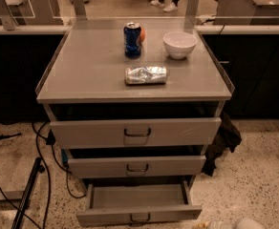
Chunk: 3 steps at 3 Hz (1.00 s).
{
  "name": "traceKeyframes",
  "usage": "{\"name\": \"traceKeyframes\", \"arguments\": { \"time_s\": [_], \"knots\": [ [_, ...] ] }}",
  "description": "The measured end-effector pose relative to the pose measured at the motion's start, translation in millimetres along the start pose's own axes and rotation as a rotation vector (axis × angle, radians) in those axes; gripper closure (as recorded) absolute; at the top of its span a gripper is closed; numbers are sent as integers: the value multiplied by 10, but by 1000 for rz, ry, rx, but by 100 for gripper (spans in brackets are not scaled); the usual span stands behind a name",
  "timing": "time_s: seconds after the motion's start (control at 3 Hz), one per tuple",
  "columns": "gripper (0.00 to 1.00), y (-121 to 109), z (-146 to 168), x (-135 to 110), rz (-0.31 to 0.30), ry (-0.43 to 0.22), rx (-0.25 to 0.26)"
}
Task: Close bottom drawer
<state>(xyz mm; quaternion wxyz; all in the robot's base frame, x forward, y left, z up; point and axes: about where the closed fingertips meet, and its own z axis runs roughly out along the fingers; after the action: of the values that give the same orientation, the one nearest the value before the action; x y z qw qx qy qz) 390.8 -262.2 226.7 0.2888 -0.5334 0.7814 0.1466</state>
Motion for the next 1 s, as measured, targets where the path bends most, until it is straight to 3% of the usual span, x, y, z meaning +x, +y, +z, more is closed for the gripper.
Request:
{"name": "traceKeyframes", "arguments": {
  "time_s": [0.33, 1.0],
  "knots": [
    [100, 1, 145, 76, -21, -9, -6],
    [100, -150, 733, 76, -125, -91, 3]
  ]
}}
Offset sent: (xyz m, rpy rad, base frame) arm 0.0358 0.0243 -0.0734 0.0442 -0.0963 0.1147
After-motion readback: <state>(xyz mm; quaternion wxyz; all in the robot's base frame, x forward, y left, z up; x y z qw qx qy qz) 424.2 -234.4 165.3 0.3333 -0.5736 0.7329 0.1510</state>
